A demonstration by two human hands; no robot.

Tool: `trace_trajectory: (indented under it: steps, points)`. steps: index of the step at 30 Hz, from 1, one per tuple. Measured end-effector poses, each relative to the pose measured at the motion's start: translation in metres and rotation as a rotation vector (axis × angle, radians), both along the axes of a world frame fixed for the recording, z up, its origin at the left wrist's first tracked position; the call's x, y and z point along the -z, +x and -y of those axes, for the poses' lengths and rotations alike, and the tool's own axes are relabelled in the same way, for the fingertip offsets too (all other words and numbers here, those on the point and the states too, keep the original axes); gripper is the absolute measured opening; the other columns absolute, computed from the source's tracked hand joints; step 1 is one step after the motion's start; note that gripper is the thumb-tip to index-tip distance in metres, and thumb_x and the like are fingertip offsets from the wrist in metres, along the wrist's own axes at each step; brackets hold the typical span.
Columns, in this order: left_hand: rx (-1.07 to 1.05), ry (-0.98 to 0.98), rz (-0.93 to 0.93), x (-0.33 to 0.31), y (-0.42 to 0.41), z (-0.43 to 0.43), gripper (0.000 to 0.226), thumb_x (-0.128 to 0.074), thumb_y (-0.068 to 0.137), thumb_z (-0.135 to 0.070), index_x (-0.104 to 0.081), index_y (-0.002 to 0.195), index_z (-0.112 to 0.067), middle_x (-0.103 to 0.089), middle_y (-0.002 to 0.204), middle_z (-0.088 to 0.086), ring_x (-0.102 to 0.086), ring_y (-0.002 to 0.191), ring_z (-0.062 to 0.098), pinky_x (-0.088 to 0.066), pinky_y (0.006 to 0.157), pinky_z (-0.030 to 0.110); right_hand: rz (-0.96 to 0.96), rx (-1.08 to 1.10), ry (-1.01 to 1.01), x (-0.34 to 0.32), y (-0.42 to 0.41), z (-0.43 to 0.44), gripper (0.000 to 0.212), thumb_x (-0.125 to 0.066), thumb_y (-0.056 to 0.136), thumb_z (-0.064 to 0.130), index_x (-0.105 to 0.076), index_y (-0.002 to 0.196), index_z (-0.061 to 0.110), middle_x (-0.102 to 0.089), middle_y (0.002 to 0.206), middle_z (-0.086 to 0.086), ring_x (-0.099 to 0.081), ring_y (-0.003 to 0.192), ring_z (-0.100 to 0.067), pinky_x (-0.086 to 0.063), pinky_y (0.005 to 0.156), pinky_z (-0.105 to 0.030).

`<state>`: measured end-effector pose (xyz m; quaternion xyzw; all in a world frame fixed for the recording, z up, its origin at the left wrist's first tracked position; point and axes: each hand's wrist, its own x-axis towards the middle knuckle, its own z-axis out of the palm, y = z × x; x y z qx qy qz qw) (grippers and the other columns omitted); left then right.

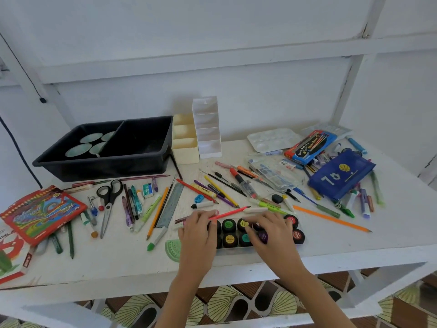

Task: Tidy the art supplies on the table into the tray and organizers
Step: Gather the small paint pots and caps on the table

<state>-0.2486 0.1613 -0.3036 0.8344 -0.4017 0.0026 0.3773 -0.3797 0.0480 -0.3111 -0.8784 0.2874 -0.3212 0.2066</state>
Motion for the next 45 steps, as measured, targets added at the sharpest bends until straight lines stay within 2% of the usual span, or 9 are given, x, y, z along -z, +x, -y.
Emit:
trace_trajectory:
  steps: [5,12,14,18,22,31,36,41,45]
  points:
    - [0.074,-0.125,-0.309,-0.013,0.026,0.054,0.023,-0.043,0.098,-0.028,-0.06,0.114,-0.026,-0.06,0.108,-0.012,-0.055,0.105,0.009,-0.041,0.099,0.042,0.172,0.201,0.163,-0.019,-0.018,0.038,0.019,-0.065,0.084,0.007,-0.069,0.095,0.022,-0.062,0.09,0.014,-0.056,0.091,-0.016,-0.048,0.079,-0.037]
    - [0.171,-0.122,-0.436,-0.027,0.066,0.147,0.029,-0.042,0.099,-0.02,-0.059,0.121,-0.014,-0.061,0.103,-0.007,-0.05,0.081,0.0,-0.037,0.065,0.001,0.291,0.465,0.287,-0.019,-0.021,0.082,0.038,-0.072,0.081,0.02,-0.057,0.115,0.019,-0.055,0.111,-0.001,-0.051,0.107,-0.022,-0.046,0.09,-0.036]
    - [0.186,-0.098,-0.498,-0.026,0.074,0.171,0.03,-0.041,0.099,-0.02,-0.056,0.125,-0.014,-0.059,0.109,-0.007,-0.053,0.092,0.002,-0.037,0.071,0.001,0.236,0.491,0.274,-0.016,-0.015,0.089,0.059,-0.076,0.076,0.029,-0.05,0.127,0.013,-0.048,0.122,-0.004,-0.041,0.12,-0.023,-0.038,0.098,-0.033]
    - [0.22,-0.008,-0.578,-0.018,0.088,0.214,0.037,-0.04,0.1,-0.024,-0.044,0.137,-0.016,-0.044,0.141,0.003,-0.039,0.131,0.017,-0.029,0.107,0.026,0.139,0.439,0.239,-0.01,-0.004,0.102,0.084,-0.076,0.072,0.045,-0.037,0.139,0.011,-0.041,0.129,-0.005,-0.034,0.124,-0.019,-0.029,0.102,-0.03]
    - [0.242,0.028,-0.63,-0.009,0.097,0.241,0.041,-0.038,0.101,-0.026,-0.038,0.142,-0.019,-0.035,0.149,0.001,-0.032,0.136,0.016,-0.024,0.104,0.023,0.031,0.381,0.242,-0.003,0.005,0.115,0.096,-0.071,0.071,0.056,-0.027,0.145,0.014,-0.036,0.136,-0.007,-0.03,0.129,-0.021,-0.027,0.108,-0.036]
    - [0.251,0.013,-0.705,-0.002,0.104,0.262,0.04,-0.035,0.101,-0.032,-0.042,0.139,-0.018,-0.047,0.138,-0.002,-0.037,0.13,0.013,-0.026,0.101,0.024,0.111,0.346,0.307,0.007,0.008,0.13,0.086,-0.076,0.07,0.049,-0.035,0.139,0.019,-0.043,0.13,0.006,-0.032,0.121,-0.009,-0.019,0.103,-0.018]
    - [0.165,-0.112,-0.723,-0.009,0.103,0.255,0.036,-0.039,0.1,-0.027,-0.049,0.133,-0.016,-0.05,0.134,0.001,-0.044,0.126,0.014,-0.029,0.11,0.03,0.26,0.282,0.436,0.001,-0.006,0.138,0.078,-0.08,0.071,0.029,-0.039,0.137,0.025,-0.042,0.125,0.014,-0.047,0.112,-0.012,-0.039,0.087,-0.009]
    - [0.068,-0.197,-0.683,-0.023,0.095,0.229,0.04,-0.053,0.095,-0.026,-0.048,0.133,-0.019,-0.047,0.125,0.004,-0.049,0.11,0.013,-0.038,0.077,0.013,0.334,0.203,0.411,-0.006,-0.017,0.135,0.069,-0.074,0.079,0.021,-0.035,0.135,0.033,-0.032,0.147,0.009,-0.034,0.133,-0.004,-0.036,0.109,-0.033]
    - [0.03,-0.236,-0.765,-0.036,0.085,0.192,0.03,-0.056,0.093,-0.019,-0.06,0.119,-0.005,-0.054,0.123,-0.001,-0.047,0.113,0.007,-0.033,0.088,0.019,0.4,0.146,0.457,-0.015,-0.021,0.125,0.069,-0.069,0.08,0.027,-0.036,0.14,0.026,-0.039,0.142,0.007,-0.04,0.122,0.01,-0.036,0.096,-0.006]
